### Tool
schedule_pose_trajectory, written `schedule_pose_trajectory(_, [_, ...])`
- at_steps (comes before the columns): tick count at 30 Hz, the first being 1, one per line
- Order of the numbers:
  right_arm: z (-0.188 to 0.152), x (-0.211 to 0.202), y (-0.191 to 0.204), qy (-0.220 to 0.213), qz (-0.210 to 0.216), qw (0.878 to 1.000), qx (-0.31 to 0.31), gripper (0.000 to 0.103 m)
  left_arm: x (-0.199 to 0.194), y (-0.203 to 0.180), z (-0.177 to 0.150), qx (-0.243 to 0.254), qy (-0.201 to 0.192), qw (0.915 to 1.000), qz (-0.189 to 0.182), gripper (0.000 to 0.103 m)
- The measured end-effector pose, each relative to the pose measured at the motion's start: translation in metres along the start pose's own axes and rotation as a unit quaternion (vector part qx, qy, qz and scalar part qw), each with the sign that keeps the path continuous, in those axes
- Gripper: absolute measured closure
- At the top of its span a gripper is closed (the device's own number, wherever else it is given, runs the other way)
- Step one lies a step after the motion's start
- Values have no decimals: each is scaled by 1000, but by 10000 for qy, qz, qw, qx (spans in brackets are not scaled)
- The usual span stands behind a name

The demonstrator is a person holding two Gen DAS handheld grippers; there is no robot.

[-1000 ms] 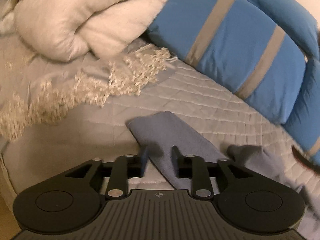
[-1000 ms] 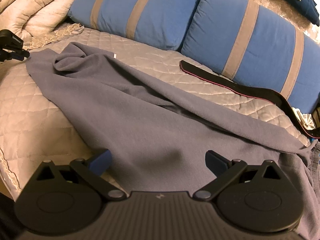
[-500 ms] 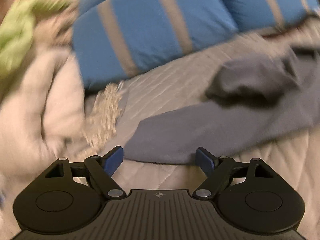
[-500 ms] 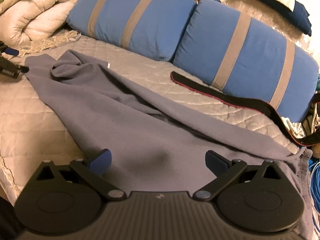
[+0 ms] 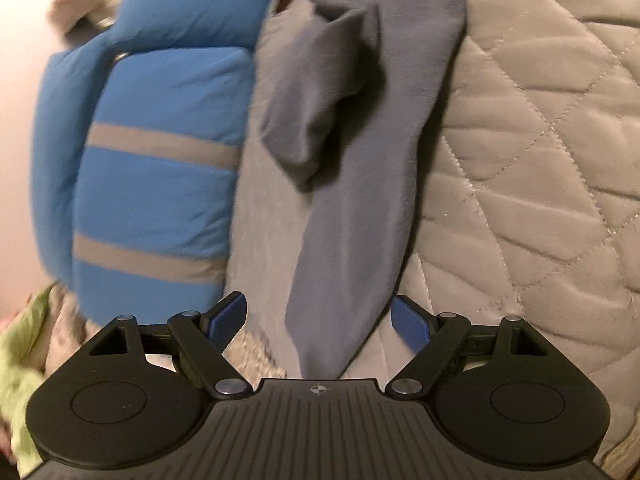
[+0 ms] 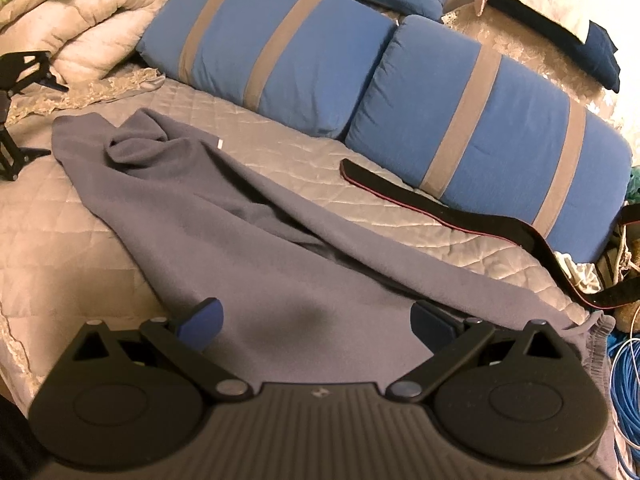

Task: Fold clothes
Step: 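Grasp and lift the sweatpants leg with the left gripper while the right gripper grasps the cuff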

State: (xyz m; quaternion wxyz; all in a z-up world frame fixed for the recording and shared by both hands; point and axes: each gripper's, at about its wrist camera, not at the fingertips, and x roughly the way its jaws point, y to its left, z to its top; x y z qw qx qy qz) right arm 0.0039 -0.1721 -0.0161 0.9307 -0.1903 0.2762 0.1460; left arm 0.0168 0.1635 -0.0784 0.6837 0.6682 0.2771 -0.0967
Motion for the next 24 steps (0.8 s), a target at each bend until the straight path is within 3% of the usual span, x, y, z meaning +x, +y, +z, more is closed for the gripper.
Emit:
schedule_pose_trajectory(3, [-2, 3, -6, 82, -56, 9999, 89, 0, 6, 1, -3, 38, -92, 9999, -40, 22])
schedule_pose_trajectory(7, [-3, 5, -11, 155, -82, 9996, 208, 0, 12, -3, -2, 43, -8, 9998, 193, 20])
schedule_pose_trajectory(13, [-4, -7, -11, -284, -332, 9990, -104, 0, 5, -13, 3, 291, 235, 9968, 707, 22])
schedule_pose_trajectory(15, [-5, -14, -11, -528, -380, 9974, -323, 0, 4, -13, 4, 249, 320, 9974, 600, 32])
schedule_pose_trajectory(17, [-4, -20, -17, -748, -481, 9949, -483, 0, 8, -11, 3, 178, 361, 9985, 385, 51])
schedule_pose_trajectory(21, [-1, -33, -43, -1010, -465, 9917, -642, 0, 11, -12, 1, 62, 364, 9992, 172, 65])
schedule_pose_trajectory(24, [-4, -38, -70, -1072, -527, 9865, -1118, 0, 13, -11, 2, -26, 420, 9991, 77, 75])
